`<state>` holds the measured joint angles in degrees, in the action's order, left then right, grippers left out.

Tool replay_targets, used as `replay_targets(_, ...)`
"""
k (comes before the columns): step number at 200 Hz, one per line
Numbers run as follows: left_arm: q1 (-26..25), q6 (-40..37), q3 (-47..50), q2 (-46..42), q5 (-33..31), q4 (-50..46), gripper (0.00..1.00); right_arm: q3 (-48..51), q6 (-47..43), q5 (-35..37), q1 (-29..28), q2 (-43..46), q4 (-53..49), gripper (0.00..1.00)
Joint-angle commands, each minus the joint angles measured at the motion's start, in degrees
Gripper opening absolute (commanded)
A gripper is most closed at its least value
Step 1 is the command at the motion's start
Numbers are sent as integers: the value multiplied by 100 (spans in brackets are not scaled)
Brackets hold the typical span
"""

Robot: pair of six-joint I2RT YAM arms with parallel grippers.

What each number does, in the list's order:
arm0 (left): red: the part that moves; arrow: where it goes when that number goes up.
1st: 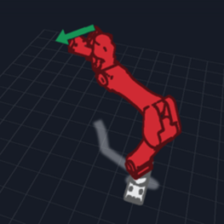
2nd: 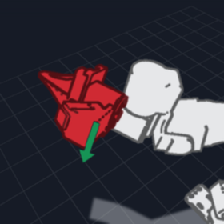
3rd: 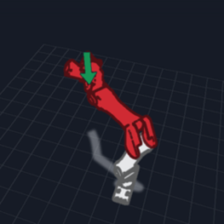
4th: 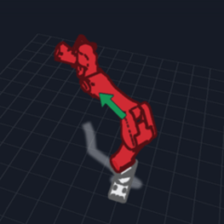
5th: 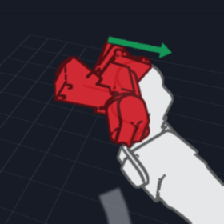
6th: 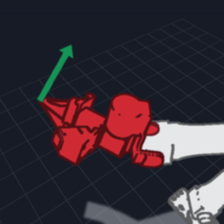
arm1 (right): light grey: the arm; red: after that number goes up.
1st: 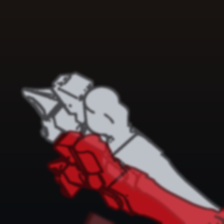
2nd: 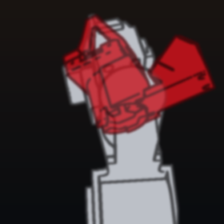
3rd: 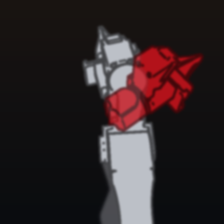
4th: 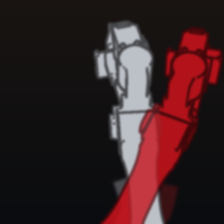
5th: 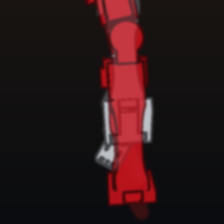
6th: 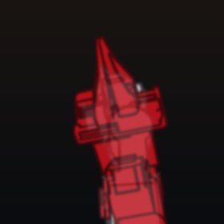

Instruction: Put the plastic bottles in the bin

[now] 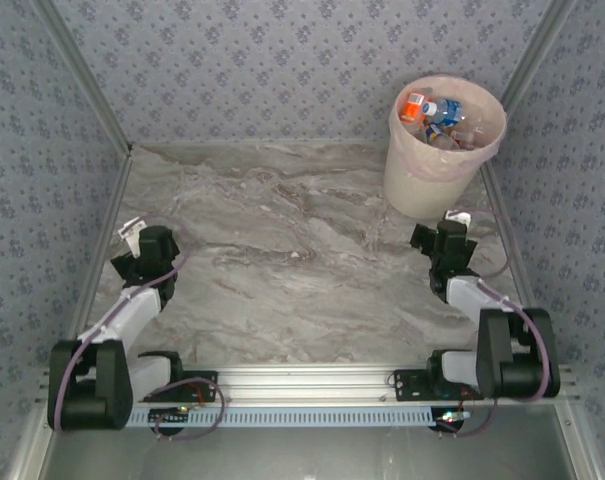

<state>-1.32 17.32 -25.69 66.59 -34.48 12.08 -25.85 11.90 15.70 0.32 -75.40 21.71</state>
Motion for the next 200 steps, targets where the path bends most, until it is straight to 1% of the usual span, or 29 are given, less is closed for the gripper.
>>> replay_targets(1, 47, -729, -24, 551, 884, 1353, 98, -270, -344, -323, 95, -422, 474, 100)
replay_targets(16, 53, -869, 35, 1025, 1494, 1982, 98, -368, -364, -650, 170, -675, 460, 100)
replay_targets(22, 53, -991, 15, 1205, 1755, 2092, 98, -398, -479, -791, 224, -725, 492, 100)
replay_targets(33, 53, -1123, -230, 1357, 2003, 1823, 98, -393, -502, -968, 288, -740, 546, 100)
replay_targets(46, 53, -1382, -149, 1475, 2209, 2268, 98, -270, -608, -1060, 314, -714, 872, 100)
replay_targets(63, 133, -1442, 251, 1699, 2519, 3224, 98, -1, -717, -1205, 323, -694, 1477, 100)
replay_targets(77, 132, -1497, 607, 2237, 2572, 4478, 98, 220, -776, -1311, 324, -704, 1901, 100)
replay_targets(80, 132, -1488, 614, 2236, 2560, 4449, 98, 259, -785, -1323, 326, -716, 2006, 100)
replay_targets(86, 132, -1434, 514, 2061, 2518, 3837, 98, 355, -801, -1357, 323, -743, 2199, 100)
replay_targets(90, 132, -1395, 423, 2006, 2444, 3647, 98, 415, -807, -1366, 325, -751, 2319, 100)
replay_targets(99, 117, -1354, 375, 2181, 2144, 3886, 98, 550, -824, -1338, 313, -775, 2563, 100)
replay_targets(108, 54, -1293, 326, 2089, 1933, 3609, 98, 716, -951, -1310, 303, -801, 2899, 100)
replay_targets(116, 53, -1315, 370, 2125, 1898, 3803, 98, 882, -986, -1442, 289, -863, 3235, 100)
replay_targets(126, 53, -1294, 334, 2081, 1896, 3633, 98, 1099, -1124, -1588, 274, -1006, 3839, 100)
replay_targets(136, 53, -1308, 358, 2128, 1885, 3765, 98, 1292, -1204, -1665, 276, -1299, 4474, 100)
replay_targets(145, 53, -1293, 348, 2100, 1896, 3669, 98, 1399, -975, -1720, 269, -1518, 4987, 100)
replay_targets(150, 53, -1309, 354, 2119, 1883, 3739, 98, 1398, -955, -1684, 286, -1461, 4912, 100)
replay_targets(159, 53, -1295, 344, 2101, 1898, 3673, 98, 1190, -1042, -1487, 299, -1277, 4298, 100)
replay_targets(169, 53, -1301, 350, 2116, 1884, 3727, 98, 662, -955, -1266, 290, -1304, 3218, 100)
replay_targets(177, 53, -1299, 345, 2102, 1884, 3691, 98, 393, -1057, -1274, 186, -1251, 2689, 100)
replay_targets(182, 53, -1301, 353, 2115, 1889, 3717, 98, 365, -1054, -1301, 124, -1278, 2668, 100)
replay_targets(192, 53, -1299, 346, 2109, 1889, 3701, 98, 479, -1112, -1273, 133, -1322, 2959, 100)
replay_targets(200, 53, -1300, 348, 2106, 1888, 3706, 98, 460, -1101, -1228, 127, -1284, 2882, 100)
